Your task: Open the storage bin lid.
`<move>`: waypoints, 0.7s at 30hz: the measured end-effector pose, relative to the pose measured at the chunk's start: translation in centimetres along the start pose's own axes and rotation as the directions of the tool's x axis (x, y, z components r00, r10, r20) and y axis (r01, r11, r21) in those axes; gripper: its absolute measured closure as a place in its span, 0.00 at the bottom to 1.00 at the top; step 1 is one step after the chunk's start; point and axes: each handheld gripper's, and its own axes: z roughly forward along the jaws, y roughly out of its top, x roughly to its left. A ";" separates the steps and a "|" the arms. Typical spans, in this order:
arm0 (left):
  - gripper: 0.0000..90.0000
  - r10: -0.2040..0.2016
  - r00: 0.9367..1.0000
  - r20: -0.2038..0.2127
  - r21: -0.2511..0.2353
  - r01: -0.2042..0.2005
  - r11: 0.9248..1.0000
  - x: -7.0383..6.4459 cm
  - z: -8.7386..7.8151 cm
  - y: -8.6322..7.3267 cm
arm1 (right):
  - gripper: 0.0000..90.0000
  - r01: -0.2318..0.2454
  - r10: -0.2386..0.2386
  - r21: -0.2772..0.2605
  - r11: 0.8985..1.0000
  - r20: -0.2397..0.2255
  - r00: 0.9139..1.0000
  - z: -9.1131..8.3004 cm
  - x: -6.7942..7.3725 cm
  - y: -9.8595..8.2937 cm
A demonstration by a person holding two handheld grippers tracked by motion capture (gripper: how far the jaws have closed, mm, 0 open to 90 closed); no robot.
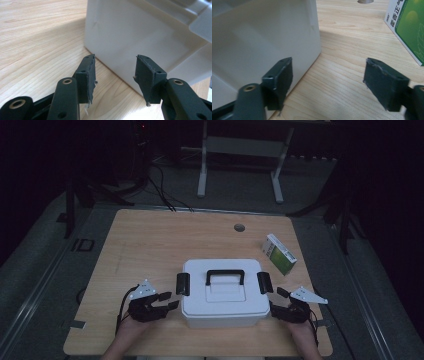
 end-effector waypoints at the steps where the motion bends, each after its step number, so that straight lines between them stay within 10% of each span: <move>1: 0.57 0.000 1.000 0.000 0.000 0.000 1.000 0.0 0.0 0.0 | 0.24 0.000 0.000 0.000 1.000 0.000 1.000 0.0 0.0 0.0; 21: 0.56 0.099 0.995 -0.004 0.021 -0.099 0.995 0.9 -6.0 5.5 | 0.15 0.007 -0.007 -0.009 1.000 0.044 0.999 -0.2 -1.1 -0.5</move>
